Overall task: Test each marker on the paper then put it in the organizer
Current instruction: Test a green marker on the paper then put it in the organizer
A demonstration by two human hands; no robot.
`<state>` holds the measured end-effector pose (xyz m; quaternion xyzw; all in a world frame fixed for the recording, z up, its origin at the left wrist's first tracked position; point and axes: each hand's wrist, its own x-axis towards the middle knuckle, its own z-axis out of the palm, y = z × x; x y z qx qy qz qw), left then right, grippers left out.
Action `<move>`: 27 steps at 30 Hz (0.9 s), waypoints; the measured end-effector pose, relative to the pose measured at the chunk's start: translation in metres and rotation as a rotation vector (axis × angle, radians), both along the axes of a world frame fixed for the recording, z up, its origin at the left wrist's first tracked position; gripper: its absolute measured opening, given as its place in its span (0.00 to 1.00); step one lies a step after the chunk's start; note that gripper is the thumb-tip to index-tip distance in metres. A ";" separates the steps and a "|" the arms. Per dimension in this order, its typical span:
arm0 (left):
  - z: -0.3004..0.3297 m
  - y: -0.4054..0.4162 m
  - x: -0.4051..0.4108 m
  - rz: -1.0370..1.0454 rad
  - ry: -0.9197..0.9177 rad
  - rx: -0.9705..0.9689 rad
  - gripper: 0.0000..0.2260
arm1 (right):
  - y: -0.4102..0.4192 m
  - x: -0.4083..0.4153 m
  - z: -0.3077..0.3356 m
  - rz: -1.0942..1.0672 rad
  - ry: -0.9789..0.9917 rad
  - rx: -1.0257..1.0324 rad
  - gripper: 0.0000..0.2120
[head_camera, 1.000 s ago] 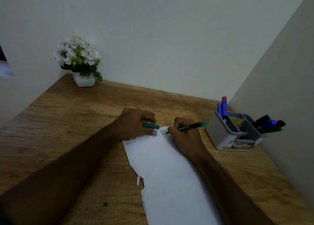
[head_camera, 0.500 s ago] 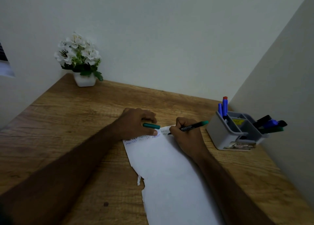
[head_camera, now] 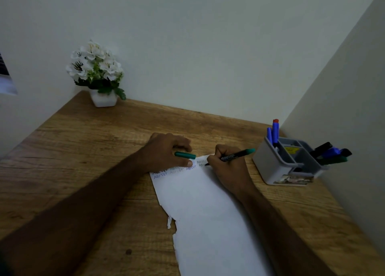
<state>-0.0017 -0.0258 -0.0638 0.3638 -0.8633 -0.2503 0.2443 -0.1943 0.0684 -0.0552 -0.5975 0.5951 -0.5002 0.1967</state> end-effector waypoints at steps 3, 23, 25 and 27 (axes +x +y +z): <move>-0.001 0.000 0.000 -0.001 0.007 -0.004 0.19 | -0.001 -0.002 -0.002 -0.042 0.007 -0.020 0.14; -0.001 -0.001 0.000 -0.016 0.015 -0.012 0.20 | -0.002 -0.004 -0.003 -0.034 -0.013 -0.017 0.21; -0.001 -0.001 0.000 -0.010 0.005 -0.020 0.19 | -0.002 -0.003 -0.003 -0.027 -0.011 -0.015 0.20; -0.001 -0.001 0.000 -0.007 0.002 -0.024 0.19 | -0.002 -0.003 -0.003 -0.033 0.002 -0.008 0.20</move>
